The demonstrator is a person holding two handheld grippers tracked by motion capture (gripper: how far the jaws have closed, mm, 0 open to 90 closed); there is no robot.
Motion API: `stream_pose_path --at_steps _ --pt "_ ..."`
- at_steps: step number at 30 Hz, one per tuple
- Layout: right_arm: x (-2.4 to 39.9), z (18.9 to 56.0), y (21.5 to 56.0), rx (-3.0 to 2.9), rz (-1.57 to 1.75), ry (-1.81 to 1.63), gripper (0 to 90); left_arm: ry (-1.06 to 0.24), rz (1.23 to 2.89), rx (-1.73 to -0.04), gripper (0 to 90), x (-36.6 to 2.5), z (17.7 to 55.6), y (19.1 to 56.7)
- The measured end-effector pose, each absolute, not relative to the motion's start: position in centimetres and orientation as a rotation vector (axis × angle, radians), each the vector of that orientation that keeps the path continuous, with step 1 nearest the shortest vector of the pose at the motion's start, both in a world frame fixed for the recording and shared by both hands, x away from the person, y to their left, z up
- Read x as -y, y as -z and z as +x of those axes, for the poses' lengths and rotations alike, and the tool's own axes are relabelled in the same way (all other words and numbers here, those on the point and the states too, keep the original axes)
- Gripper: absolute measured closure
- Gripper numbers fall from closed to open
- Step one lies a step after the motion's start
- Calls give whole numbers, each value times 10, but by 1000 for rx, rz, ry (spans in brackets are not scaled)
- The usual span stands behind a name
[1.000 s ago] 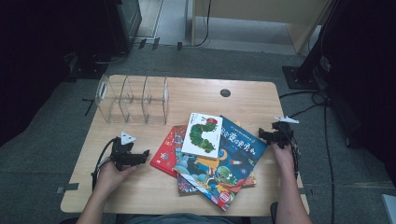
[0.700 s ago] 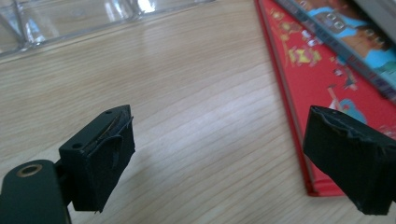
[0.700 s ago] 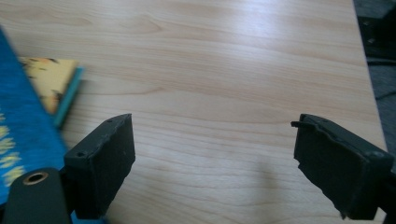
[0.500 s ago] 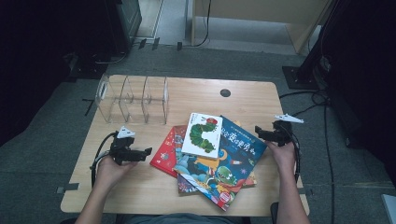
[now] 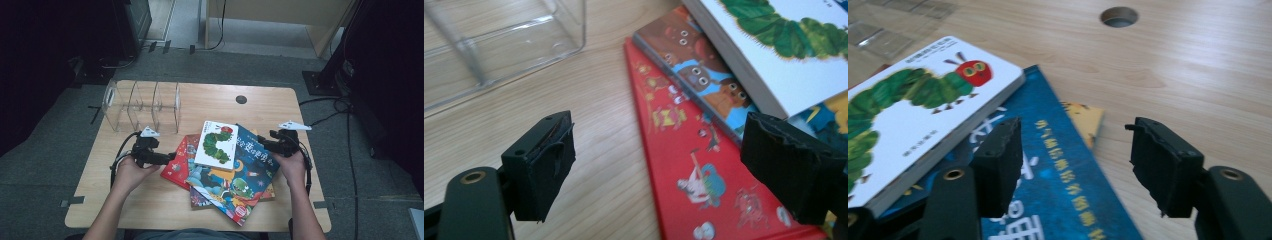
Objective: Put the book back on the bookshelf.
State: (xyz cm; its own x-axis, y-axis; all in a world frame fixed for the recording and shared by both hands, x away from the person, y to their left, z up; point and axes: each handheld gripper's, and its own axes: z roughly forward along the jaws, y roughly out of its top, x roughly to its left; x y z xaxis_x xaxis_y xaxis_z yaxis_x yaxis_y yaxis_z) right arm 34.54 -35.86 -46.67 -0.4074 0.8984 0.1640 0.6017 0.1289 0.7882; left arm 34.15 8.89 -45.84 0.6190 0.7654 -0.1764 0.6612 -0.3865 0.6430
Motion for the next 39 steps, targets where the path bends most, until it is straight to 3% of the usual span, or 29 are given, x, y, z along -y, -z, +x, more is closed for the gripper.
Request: stream_pose_path --at_steps 28,39 --pt "310 345 470 -2271 1344 -1235 704 -84 2206 -1058 151 -36 367 456" --pt "291 348 468 -2336 1281 -1242 748 -56 2237 -1036 150 -20 376 455"
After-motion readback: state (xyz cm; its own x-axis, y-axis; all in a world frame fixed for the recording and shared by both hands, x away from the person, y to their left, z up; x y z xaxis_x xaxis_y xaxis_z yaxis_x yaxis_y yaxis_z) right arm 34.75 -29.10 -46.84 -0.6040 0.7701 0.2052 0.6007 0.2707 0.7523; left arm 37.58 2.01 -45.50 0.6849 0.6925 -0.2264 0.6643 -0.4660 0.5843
